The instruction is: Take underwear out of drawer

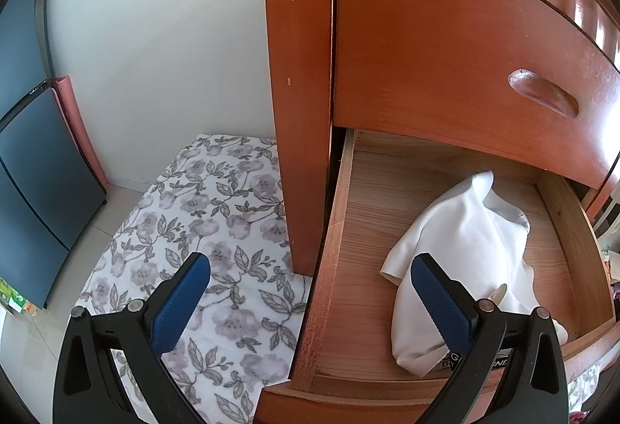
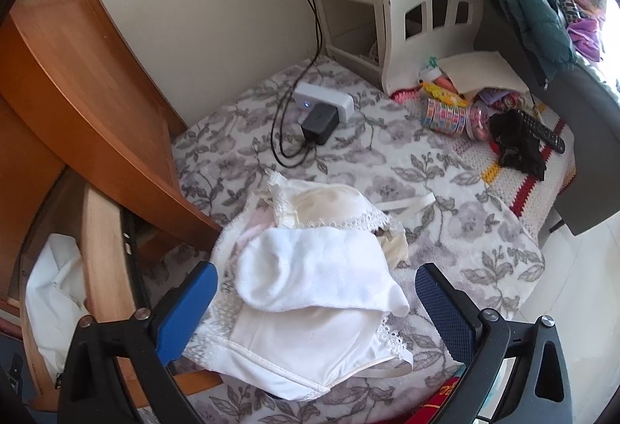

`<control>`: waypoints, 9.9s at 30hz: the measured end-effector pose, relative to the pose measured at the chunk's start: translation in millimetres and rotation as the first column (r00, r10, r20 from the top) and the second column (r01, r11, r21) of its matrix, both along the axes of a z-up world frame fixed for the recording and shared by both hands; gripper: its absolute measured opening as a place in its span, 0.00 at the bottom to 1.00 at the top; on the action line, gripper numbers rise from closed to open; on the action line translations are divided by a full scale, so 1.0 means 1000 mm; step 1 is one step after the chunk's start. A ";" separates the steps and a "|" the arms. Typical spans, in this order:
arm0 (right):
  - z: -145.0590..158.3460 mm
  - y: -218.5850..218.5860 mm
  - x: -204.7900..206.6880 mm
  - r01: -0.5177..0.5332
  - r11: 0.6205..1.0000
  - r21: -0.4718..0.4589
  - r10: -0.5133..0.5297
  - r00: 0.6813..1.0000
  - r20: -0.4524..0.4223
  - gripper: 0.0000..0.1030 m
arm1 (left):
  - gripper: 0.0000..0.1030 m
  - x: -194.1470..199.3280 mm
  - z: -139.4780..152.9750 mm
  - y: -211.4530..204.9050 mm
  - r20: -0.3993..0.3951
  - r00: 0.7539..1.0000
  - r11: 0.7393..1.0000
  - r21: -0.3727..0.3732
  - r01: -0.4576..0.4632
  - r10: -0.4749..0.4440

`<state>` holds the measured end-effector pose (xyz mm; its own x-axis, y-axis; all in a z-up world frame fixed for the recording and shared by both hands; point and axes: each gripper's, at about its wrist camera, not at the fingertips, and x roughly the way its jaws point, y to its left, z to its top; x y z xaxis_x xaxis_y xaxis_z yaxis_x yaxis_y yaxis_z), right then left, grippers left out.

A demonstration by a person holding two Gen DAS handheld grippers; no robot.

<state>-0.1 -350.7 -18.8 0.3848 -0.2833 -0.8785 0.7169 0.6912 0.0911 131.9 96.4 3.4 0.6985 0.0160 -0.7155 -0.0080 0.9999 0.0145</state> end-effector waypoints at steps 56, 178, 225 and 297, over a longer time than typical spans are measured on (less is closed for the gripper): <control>-0.034 0.325 0.197 -0.799 0.571 0.185 0.820 0.551 -0.154 1.00 | 1.00 0.004 -0.010 0.044 -0.024 0.990 0.988 -0.066 -0.141 0.140; 0.281 0.136 0.002 -0.453 0.785 -0.422 0.619 0.605 0.501 0.17 | 1.00 -0.011 0.021 0.001 0.114 0.993 0.995 -0.098 -0.006 0.017; -0.047 0.034 0.038 -0.250 0.960 0.123 0.250 0.968 0.021 0.21 | 1.00 -0.010 0.017 -0.017 0.083 0.996 0.999 -0.035 0.026 -0.023; 0.065 0.156 0.002 -0.444 0.881 -0.162 0.463 0.880 0.103 1.00 | 1.00 -0.060 0.036 -0.029 0.098 0.993 0.991 0.121 0.060 -0.072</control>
<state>1.9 -194.6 46.1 0.6104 -0.1562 -0.7765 0.3088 0.9497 0.0517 71.9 67.1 39.9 0.7701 0.0473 -0.6362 0.0506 0.9896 0.1348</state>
